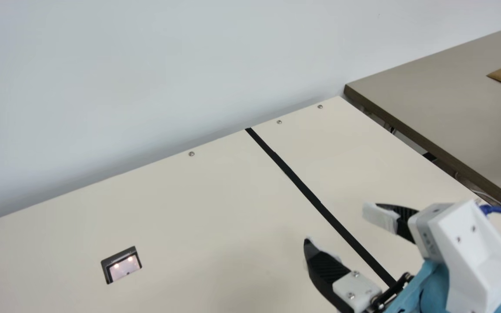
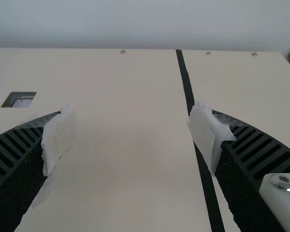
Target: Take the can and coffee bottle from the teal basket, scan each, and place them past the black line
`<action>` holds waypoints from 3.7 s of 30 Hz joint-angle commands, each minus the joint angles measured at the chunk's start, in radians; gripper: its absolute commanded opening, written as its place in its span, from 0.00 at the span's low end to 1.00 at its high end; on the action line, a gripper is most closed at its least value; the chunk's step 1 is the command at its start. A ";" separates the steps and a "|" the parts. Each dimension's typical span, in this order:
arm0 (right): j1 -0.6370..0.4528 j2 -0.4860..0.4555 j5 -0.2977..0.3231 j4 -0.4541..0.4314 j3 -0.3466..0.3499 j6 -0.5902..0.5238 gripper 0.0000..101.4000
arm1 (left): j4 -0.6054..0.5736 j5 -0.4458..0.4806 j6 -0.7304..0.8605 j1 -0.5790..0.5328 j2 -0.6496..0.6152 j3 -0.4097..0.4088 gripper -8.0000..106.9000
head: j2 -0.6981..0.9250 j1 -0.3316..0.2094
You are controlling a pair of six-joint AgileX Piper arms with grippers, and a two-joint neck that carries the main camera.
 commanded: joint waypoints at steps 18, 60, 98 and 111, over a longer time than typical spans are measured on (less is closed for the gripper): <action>-0.049 0.057 0.459 0.340 -0.526 0.063 1.00 | 0.000 0.000 0.000 0.000 0.000 0.000 0.85 | -0.015 -0.027; -0.008 0.052 0.536 0.377 -0.484 0.109 1.00 | 0.000 0.000 0.000 0.000 0.000 0.000 0.85 | 0.554 -0.026; -0.008 0.052 0.536 0.377 -0.484 0.109 1.00 | -0.016 -0.044 -0.066 0.084 0.180 -0.115 0.85 | 1.241 -0.027; -0.008 0.052 0.536 0.377 -0.484 0.109 1.00 | 0.122 -0.082 -0.131 0.335 0.800 -0.579 0.85 | 1.241 -0.027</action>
